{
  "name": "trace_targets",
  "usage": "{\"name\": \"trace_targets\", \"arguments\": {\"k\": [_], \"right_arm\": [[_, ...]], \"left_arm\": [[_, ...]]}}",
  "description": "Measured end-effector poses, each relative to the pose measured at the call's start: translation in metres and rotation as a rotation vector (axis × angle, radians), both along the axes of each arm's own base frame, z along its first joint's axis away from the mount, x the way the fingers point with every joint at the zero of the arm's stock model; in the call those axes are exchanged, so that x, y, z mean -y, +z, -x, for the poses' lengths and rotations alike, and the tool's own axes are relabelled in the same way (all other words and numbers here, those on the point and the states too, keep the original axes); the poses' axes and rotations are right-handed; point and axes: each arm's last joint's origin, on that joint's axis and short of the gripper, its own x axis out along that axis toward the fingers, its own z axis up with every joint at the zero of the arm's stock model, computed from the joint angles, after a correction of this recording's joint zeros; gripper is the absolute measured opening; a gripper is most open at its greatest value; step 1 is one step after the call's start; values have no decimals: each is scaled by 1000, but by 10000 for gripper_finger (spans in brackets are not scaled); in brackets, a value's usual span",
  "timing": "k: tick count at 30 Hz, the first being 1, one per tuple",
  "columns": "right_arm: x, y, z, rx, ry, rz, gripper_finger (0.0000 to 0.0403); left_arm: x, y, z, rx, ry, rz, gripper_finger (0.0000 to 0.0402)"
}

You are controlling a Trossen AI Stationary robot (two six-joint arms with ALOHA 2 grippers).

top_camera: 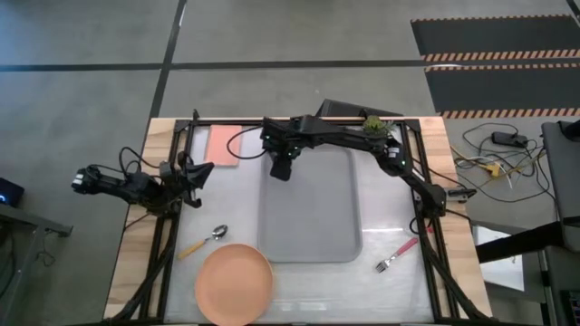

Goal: Pick and place plate/cup/fork/spoon on tray
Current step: Put the orange plate on the gray tray to the bottom of the black cup

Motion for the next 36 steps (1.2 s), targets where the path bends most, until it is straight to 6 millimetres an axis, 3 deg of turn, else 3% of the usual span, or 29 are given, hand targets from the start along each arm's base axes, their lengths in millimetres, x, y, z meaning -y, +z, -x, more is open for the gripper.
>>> {"name": "trace_targets", "arguments": {"k": [6, 12, 17, 21, 26, 36], "right_arm": [[-35, 37, 19, 5, 22, -48, 120], [-97, 57, 36, 24, 151, -49, 90], [-150, 54, 56, 69, 259, -48, 71], [-181, 48, 81, 158, 327, -30, 59], [-194, 34, 120, 270, 262, 37, 52], [-189, -7, 182, 625, 254, 105, 52]], "left_arm": [[0, 0, 0, -2, 0, 1, 0], [0, 0, 0, 3, -5, 11, 0], [0, 0, 0, 21, -22, 48, 0], [1, -1, -1, 28, -40, 84, 0], [1, -2, -3, 20, -49, 104, 0], [1, -3, -4, 30, -53, 155, 0]]}}
